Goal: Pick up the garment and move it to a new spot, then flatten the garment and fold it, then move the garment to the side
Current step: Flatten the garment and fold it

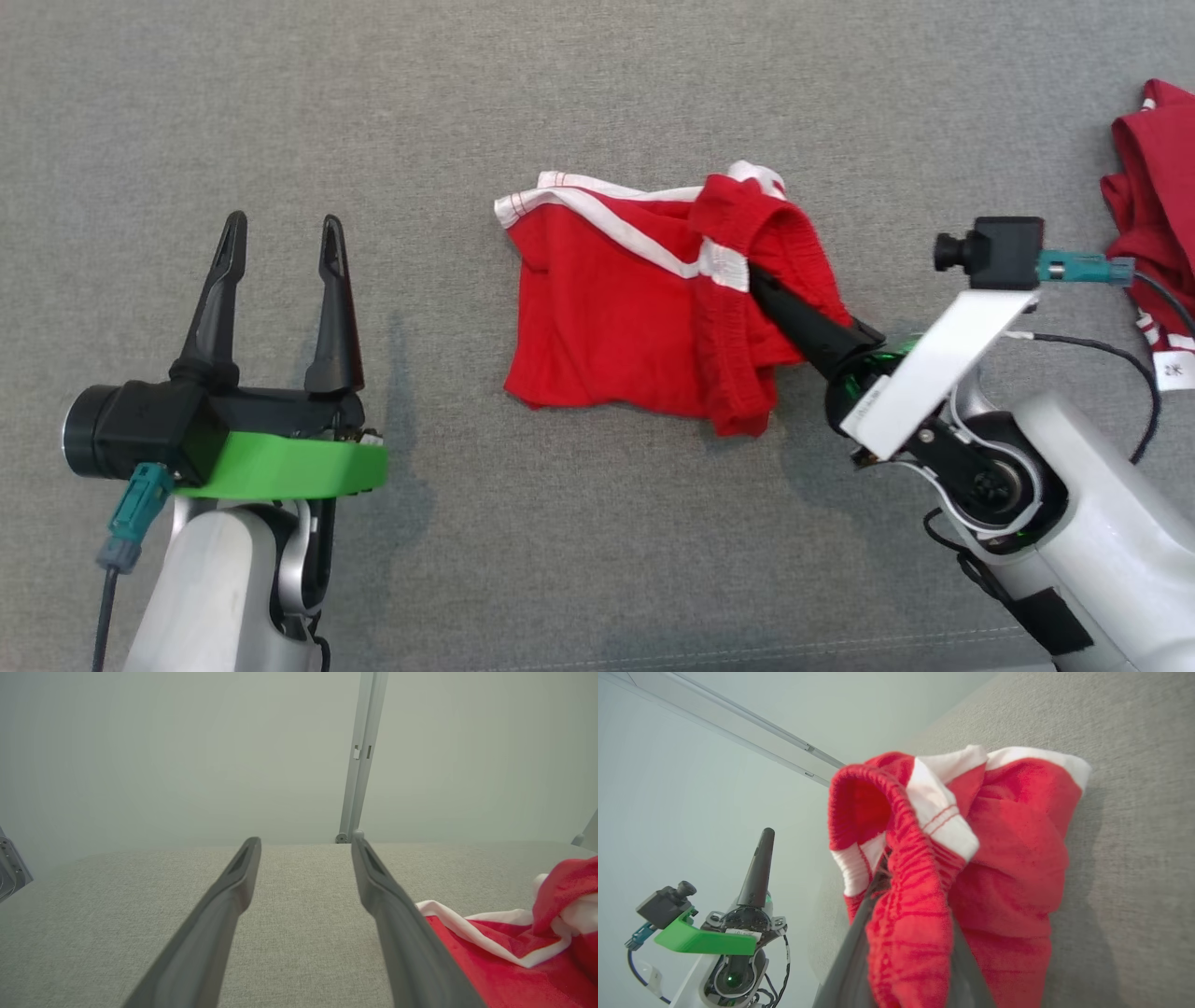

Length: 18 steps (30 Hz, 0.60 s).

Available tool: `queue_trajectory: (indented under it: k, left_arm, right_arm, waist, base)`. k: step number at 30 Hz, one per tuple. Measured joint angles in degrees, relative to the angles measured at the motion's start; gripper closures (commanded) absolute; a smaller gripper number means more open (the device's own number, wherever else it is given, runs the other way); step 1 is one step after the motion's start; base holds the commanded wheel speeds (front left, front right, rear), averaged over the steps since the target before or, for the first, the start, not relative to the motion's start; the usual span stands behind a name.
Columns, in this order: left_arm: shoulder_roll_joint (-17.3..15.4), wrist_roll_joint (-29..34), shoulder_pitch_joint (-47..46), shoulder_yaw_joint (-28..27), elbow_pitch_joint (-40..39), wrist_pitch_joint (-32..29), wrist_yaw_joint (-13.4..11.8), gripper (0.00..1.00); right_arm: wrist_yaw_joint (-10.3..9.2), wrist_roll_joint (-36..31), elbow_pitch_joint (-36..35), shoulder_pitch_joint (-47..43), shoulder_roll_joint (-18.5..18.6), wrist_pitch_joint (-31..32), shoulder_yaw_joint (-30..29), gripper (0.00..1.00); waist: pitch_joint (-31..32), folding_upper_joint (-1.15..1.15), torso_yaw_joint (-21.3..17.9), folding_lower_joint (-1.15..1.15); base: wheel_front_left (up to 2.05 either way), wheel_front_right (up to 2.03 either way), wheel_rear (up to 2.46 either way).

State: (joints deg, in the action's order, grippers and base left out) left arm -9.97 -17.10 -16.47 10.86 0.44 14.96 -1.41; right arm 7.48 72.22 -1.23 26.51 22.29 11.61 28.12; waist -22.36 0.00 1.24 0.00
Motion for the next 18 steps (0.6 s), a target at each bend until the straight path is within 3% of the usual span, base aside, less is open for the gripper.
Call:
queue_trajectory:
  k: [4, 8, 14, 15, 17, 18]
  left_arm:
    - [0.9, 0.0, -0.6, 0.7, 0.5, 0.0, 0.5, 0.0]
    - [2.0, 0.1, -1.1, 1.2, 0.8, 0.0, 1.1, 0.0]
    - [3.4, 0.6, -1.5, 1.2, 1.3, 0.0, 1.9, 0.0]
    - [3.5, 0.6, -1.6, 1.1, 1.4, 0.0, 2.0, 0.0]
    - [3.8, 0.9, -1.8, 0.8, 1.4, 0.0, 2.3, 0.0]
    - [3.8, 1.3, -1.8, 0.6, 1.4, 0.0, 2.3, 0.0]
  right_arm:
    - [-0.01, -0.8, 3.7, 3.4, -3.1, 0.3, 3.2, 1.0]
    - [-0.01, -2.4, 8.4, 7.3, -5.6, -3.5, 4.4, 1.0]
    - [-0.01, -5.2, 14.6, 11.6, -7.2, -6.7, 8.7, 1.0]
    - [-0.01, -5.3, 15.3, 12.0, -7.3, -7.4, 9.2, 0.79]
    - [-0.01, -5.7, 16.4, 12.8, -7.2, -8.3, 10.5, 0.0]
    - [-0.01, -5.8, 16.5, 13.0, -7.1, -8.9, 11.0, 0.0]
  waist:
    - [-0.4, 0.0, 1.9, 0.0]
    - [-1.1, 0.0, 3.9, 0.0]
    - [-2.6, 0.0, 6.4, 0.0]
    - [-2.9, 0.0, 6.6, 0.0]
    - [-3.5, 0.0, 7.0, 0.0]
    - [-3.7, 0.0, 7.0, 0.0]
  base:
    - [0.0, 0.0, 0.0]
    - [0.0, 0.0, 0.0]
    - [0.0, 0.0, 0.0]
    - [0.0, 0.0, 0.0]
    - [0.0, 0.0, 0.0]
    - [0.0, 0.0, 0.0]
